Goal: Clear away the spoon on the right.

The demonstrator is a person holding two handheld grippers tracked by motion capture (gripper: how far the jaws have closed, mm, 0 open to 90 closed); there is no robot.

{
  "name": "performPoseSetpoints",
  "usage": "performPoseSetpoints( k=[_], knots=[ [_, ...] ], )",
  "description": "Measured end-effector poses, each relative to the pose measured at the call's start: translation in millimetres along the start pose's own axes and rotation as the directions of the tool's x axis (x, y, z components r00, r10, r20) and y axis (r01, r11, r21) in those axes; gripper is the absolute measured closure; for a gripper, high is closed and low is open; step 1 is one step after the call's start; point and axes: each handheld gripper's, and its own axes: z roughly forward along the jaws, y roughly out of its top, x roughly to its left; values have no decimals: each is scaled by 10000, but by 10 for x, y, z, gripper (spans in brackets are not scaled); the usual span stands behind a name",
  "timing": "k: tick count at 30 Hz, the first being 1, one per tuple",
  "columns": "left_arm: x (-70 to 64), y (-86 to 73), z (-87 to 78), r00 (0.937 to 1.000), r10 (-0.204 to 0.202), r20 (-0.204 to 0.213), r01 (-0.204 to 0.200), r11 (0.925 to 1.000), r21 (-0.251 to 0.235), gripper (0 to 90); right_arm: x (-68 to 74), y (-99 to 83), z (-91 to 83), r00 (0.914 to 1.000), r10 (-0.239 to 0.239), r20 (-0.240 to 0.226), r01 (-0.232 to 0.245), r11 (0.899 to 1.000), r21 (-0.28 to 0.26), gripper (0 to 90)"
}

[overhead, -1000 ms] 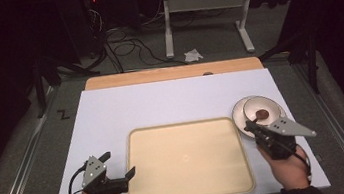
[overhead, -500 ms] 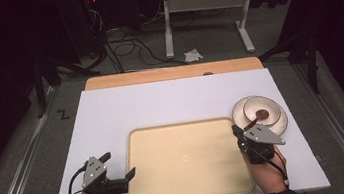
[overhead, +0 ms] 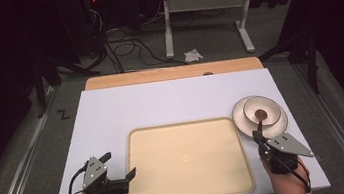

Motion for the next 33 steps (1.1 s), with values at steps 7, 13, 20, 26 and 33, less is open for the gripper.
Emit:
performPoseSetpoints(
  k=[7,13,20,26,33],
  knots=[
    [-11,7,20,10000,65,30,-66,10000,21,15,-217,-110,-176,9988,329,373,-324,9994,-131,900],
    [-12,7,28,10000,60,37,-60,10000,48,15,-367,-151,-224,9966,558,599,-549,9984,-167,900],
    [-3,5,25,10000,21,15,-21,10000,57,15,-615,-206,-203,9912,913,953,-905,9958,-127,900],
    [-11,6,28,10000,47,8,-48,10000,52,15,-644,-212,-218,9936,1081,328,-1074,9940,-214,900],
    [-1,5,26,10000,36,-9,-36,10000,59,15,-675,-67,-447,9940,1091,-46,-1091,9894,-964,755]
  ],
)
